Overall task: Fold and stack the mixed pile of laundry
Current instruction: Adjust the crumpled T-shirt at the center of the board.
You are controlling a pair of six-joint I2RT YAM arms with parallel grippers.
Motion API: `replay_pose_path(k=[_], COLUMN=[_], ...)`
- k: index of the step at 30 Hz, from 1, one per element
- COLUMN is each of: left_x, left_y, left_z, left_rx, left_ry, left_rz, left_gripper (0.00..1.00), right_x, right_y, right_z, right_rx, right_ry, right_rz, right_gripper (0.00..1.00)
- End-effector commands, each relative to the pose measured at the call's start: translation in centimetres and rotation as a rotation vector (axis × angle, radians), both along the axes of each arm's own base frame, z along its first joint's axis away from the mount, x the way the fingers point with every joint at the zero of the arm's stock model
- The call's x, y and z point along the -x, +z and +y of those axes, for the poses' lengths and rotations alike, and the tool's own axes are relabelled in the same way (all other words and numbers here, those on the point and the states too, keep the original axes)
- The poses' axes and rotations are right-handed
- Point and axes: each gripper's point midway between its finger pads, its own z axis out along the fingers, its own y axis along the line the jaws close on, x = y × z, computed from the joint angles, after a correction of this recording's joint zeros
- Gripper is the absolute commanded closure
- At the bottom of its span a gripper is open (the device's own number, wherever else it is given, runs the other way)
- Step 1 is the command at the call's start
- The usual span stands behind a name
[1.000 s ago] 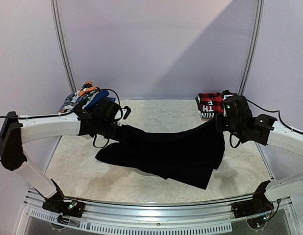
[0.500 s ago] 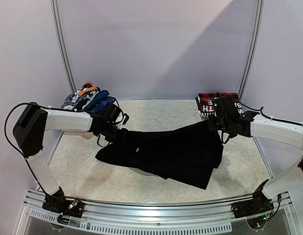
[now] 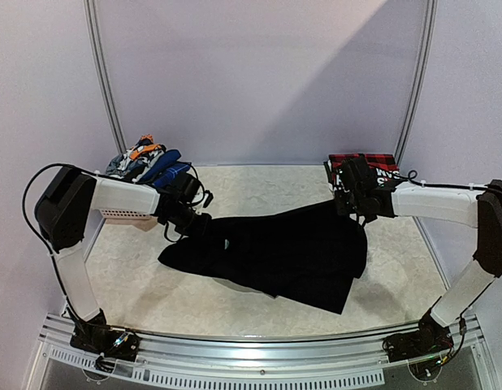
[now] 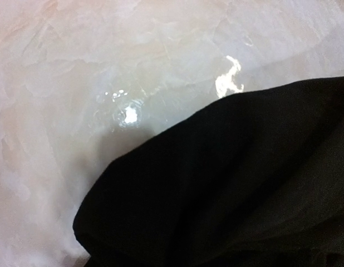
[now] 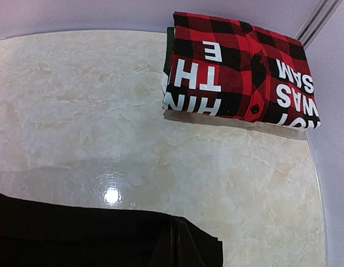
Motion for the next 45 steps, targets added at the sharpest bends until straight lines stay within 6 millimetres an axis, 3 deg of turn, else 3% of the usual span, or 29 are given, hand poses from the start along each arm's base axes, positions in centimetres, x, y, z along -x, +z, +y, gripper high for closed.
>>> replay_pose_path(k=[1, 4, 7, 12, 18, 25, 31, 38, 45], left_x=[-1.1, -1.4, -1.2, 0.0, 3.0, 5.3, 7.1, 8.3, 7.9], left_y=[-0.2, 1.4, 3.2, 6.3, 9.1, 8.3, 6.5, 4.5, 3.6], left_z=[1.4, 1.7, 1.7, 0.8, -3.6, -8.1, -11.5, -13.1, -14.0], left_rx=[-0.041, -0.034, -0.005, 0.055, -0.024, -0.099, -0.093, -0.106, -0.086], left_ry=[0.029, 0.037, 0.035, -0.006, -0.192, -0.313, -0.367, -0.367, -0.306], left_rz=[-0.032, -0.088, -0.142, -0.215, -0.304, -0.260, -0.203, -0.150, -0.132], left_gripper=[0.78, 0.52, 0.36, 0.31, 0.30, 0.32, 0.34, 0.34, 0.37], right_x=[-1.4, -1.7, -1.8, -1.8, -1.3, -0.4, 0.1, 0.2, 0.4], right_y=[-0.1, -0.5, -0.6, -0.6, -0.8, -0.7, -1.1, -1.1, -1.3], right_z=[0.1, 0.1, 0.2, 0.4, 0.4, 0.1, 0.2, 0.4, 0.6], right_rx=[0.004, 0.006, 0.002, -0.009, -0.026, -0.048, -0.070, -0.083, -0.094], right_ry=[-0.002, 0.004, 0.011, 0.023, 0.029, 0.028, 0.035, 0.045, 0.056], right_rz=[-0.002, 0.010, 0.012, 0.014, 0.017, 0.017, 0.025, 0.026, 0.036], right_gripper=[1.00, 1.00, 1.00, 1.00, 1.00, 1.00, 1.00, 1.00, 1.00])
